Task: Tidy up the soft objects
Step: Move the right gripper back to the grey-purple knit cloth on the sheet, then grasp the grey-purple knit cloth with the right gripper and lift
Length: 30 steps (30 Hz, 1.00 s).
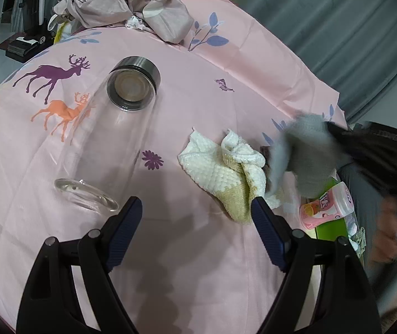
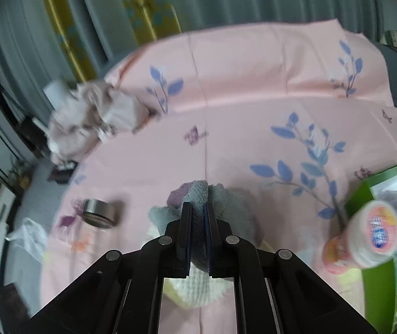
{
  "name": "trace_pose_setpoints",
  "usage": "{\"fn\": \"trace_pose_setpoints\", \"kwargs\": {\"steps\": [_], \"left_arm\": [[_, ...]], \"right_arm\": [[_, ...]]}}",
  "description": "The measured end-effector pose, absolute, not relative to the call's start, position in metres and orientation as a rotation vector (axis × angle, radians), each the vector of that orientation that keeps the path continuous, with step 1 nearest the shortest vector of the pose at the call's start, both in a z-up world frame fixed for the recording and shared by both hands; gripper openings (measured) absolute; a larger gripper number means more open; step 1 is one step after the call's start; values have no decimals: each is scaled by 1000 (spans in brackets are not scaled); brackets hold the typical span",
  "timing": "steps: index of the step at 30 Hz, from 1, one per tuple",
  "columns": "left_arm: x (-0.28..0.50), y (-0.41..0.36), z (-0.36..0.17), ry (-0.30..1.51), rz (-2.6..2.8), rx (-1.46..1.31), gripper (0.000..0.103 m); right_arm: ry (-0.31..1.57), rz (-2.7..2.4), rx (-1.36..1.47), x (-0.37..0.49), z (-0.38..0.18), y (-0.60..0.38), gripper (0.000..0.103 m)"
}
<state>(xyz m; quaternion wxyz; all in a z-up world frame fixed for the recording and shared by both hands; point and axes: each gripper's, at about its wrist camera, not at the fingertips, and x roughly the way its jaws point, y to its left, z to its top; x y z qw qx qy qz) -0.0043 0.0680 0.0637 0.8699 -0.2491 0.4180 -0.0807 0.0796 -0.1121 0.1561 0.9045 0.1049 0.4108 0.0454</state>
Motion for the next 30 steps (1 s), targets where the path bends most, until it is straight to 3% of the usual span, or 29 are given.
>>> {"fn": "trace_pose_setpoints", "kwargs": {"steps": [16,30], "left_arm": [[-8,73,65,880,-170,-530,79],[-9,79,67,885,-160,-539,79]], "right_arm": [[716,233,229,-30,208,-123,9],[1054,274,244,-20,100,-101,9]]}}
